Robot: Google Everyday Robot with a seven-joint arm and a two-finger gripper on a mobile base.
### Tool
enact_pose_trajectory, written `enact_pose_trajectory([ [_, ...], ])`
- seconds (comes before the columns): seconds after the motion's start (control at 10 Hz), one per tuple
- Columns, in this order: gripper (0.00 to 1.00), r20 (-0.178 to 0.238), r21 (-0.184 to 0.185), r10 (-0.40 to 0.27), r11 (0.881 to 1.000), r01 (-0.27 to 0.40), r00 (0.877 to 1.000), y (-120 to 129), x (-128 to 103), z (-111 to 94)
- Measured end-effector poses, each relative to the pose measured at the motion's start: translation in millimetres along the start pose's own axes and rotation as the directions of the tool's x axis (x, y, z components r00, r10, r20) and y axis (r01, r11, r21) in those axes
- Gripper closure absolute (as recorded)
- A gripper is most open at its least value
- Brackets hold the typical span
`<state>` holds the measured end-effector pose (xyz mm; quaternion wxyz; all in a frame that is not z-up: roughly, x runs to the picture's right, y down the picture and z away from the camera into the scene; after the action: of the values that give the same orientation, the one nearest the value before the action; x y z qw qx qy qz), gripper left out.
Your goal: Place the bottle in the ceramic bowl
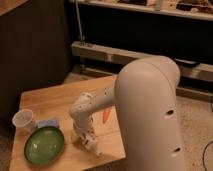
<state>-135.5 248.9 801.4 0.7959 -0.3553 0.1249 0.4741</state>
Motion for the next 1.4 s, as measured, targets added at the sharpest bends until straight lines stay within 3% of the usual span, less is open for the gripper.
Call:
enact_pose_trajectory([
  [0.5, 0.95, -0.026, -0.062, 0.095, 0.993, -0.097, 0.995, -11.0, -5.8, -14.4],
  [0.6, 0.99, -0.03, -0.07, 0.125, 0.989, -0.127, 0.992, -17.2, -9.8, -22.6],
  [0.9, 1.0, -0.006, -0.098, 0.131, 0.987, -0.131, 0.991, -14.2, -34.9, -69.8],
  [1.1, 1.0, 0.019, -0.135, 0.088, 0.987, -0.085, 0.996, 1.1, -63.9, -105.1],
  [1.4, 1.0, 0.067, -0.207, -0.015, 0.978, 0.029, 0.998, 46.2, -102.2, -133.2],
])
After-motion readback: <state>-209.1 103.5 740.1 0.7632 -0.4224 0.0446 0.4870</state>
